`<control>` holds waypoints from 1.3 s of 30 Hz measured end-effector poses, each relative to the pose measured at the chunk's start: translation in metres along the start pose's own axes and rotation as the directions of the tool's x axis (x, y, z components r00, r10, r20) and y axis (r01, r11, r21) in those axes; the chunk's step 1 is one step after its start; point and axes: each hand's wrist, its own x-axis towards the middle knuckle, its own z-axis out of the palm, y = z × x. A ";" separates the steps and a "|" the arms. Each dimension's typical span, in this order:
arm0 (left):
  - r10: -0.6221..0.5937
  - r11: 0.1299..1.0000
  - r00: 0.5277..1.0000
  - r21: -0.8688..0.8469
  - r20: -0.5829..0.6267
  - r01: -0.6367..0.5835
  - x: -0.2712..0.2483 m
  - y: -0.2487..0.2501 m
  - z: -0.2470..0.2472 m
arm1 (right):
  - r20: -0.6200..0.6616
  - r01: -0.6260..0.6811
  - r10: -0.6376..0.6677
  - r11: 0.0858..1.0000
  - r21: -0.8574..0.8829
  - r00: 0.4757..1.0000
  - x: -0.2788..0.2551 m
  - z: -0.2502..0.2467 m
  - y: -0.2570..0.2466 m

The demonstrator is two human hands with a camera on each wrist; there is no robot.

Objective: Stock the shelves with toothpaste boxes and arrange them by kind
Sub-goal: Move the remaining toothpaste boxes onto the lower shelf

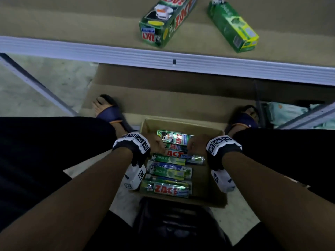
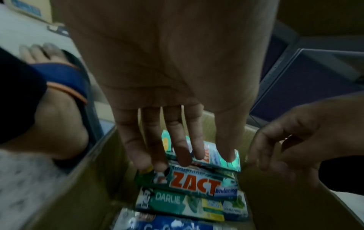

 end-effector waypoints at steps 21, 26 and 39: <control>-0.261 0.963 0.957 0.104 0.124 0.249 0.028 -0.017 0.055 | -0.114 -0.041 0.040 0.999 -0.004 0.993 0.044 0.079 -0.009; -0.235 0.971 0.960 0.081 0.153 0.225 0.021 -0.015 0.052 | -0.139 -0.019 0.033 0.995 0.100 0.990 0.045 0.083 -0.010; -0.212 0.974 0.951 0.126 0.225 0.187 0.025 -0.017 0.066 | -0.176 -0.073 0.085 0.994 0.076 0.981 0.054 0.092 -0.010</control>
